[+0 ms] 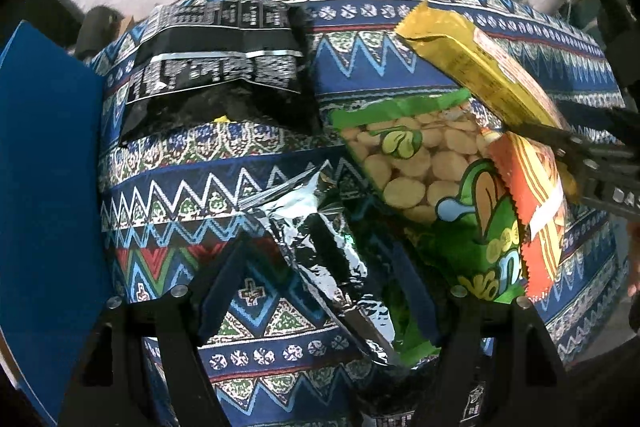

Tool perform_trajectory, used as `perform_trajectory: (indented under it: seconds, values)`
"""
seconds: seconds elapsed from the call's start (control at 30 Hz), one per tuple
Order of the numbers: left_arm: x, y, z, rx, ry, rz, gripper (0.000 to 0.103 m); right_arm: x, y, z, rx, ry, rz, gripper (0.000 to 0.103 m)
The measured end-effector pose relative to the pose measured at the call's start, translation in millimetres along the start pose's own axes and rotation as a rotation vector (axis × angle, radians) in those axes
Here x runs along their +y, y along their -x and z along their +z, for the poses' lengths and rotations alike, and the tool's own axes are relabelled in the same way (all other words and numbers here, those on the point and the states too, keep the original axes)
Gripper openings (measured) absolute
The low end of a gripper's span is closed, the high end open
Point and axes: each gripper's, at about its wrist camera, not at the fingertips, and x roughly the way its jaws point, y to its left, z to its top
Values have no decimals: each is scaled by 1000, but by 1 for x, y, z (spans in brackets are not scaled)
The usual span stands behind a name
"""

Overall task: Organize snacks
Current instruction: 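Grasp the silver foil bag with left tool while right tool grasps a gold wafer bar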

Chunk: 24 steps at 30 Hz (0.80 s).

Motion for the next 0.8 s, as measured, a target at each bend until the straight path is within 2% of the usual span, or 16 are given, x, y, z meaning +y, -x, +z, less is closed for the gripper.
perform_trajectory:
  seconds: [0.07, 0.1, 0.13, 0.17, 0.23, 0.3, 0.5, 0.73, 0.8]
  values:
    - [-6, 2, -3, -13, -33, 22, 67, 0, -4, 1, 8, 6, -17, 77]
    - [-10, 3, -4, -19, -54, 35, 59, 0, -7, 1, 18, 8, -17, 73]
    - [-15, 2, -2, -22, -69, 38, 55, 0, -10, 1, 33, 7, -16, 69]
    - [-16, 3, -2, -21, -73, 26, 52, 0, -12, -1, 43, 5, -22, 63]
    - [-20, 4, -3, -19, -74, 6, 41, -1, -13, -2, 45, 7, -39, 58]
    - [-19, 6, -2, -16, -79, -7, 36, -1, -13, -5, 53, 10, -48, 51]
    - [-8, 20, 1, -43, -132, 21, 33, 1, -8, -20, 78, -4, -65, 37]
    - [-5, 17, 10, -21, -170, 40, 34, 2, -1, -46, 124, -52, -50, 35]
    - [-14, 9, 14, -9, -175, 52, 35, 2, 0, -52, 134, -59, -34, 35]
